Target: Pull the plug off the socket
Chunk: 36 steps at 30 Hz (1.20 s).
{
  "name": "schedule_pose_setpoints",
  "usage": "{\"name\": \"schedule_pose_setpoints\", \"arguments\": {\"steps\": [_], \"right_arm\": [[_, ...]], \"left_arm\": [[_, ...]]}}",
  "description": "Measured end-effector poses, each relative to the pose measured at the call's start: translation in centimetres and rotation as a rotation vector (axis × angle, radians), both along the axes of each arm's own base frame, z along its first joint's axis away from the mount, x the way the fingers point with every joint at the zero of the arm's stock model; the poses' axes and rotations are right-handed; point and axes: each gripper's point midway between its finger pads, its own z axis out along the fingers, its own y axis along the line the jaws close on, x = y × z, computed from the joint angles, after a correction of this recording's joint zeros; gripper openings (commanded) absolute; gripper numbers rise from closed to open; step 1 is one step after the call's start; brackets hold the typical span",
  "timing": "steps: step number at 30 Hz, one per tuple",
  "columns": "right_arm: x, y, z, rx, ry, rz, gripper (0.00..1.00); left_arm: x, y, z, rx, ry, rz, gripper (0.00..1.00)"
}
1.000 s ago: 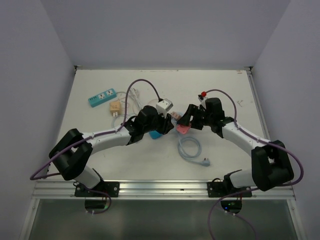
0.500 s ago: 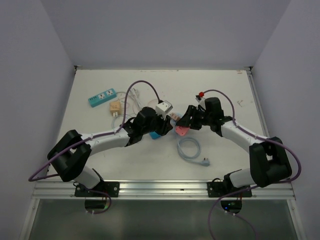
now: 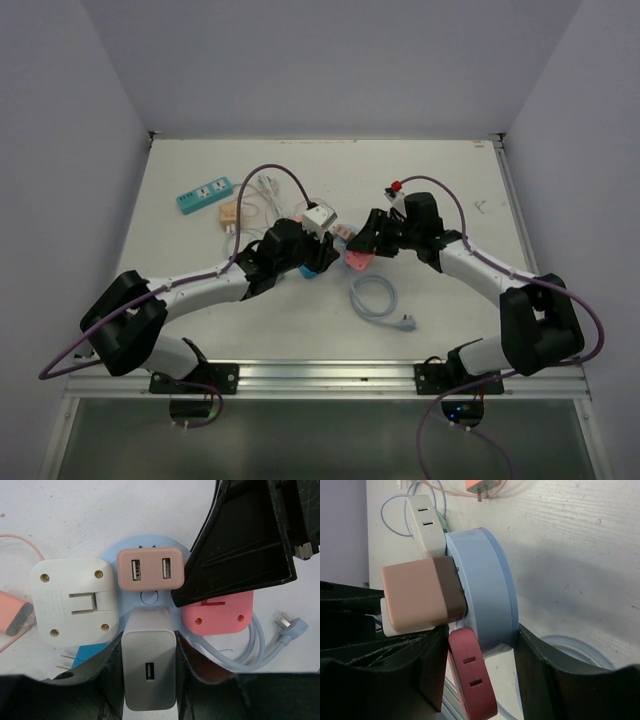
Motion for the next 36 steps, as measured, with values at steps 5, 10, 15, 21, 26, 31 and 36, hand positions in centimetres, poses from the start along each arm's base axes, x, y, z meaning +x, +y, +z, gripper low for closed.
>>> {"name": "schedule_pose_setpoints", "arguments": {"steps": [5, 10, 15, 21, 26, 31, 36], "right_arm": [[0.0, 0.7, 0.6, 0.009, -0.015, 0.015, 0.00], [0.6, 0.1, 0.6, -0.033, -0.037, -0.026, 0.00], [1.3, -5.3, -4.3, -0.243, 0.073, -0.213, 0.00], [1.7, -5.6, -4.0, -0.255, 0.041, -0.232, 0.00], [0.9, -5.0, -3.8, -0.220, 0.048, -0.197, 0.00], [0.1, -4.1, -3.3, -0.165, 0.047, -0.146, 0.00], [-0.4, -3.1, -3.0, -0.110, 0.039, -0.095, 0.00]], "left_arm": [[-0.2, 0.7, 1.1, -0.016, -0.019, 0.020, 0.00], [-0.6, 0.9, 2.4, -0.057, -0.040, 0.027, 0.00], [-1.2, -0.9, 11.5, -0.280, -0.219, -0.008, 0.00], [-1.8, -2.3, 15.3, -0.354, -0.278, -0.024, 0.00], [-0.1, -0.7, 13.5, -0.297, -0.229, 0.084, 0.11], [3.5, 3.6, 9.9, -0.240, -0.110, 0.242, 0.22], [6.3, 8.6, 3.3, -0.094, 0.049, 0.423, 0.35]]}}
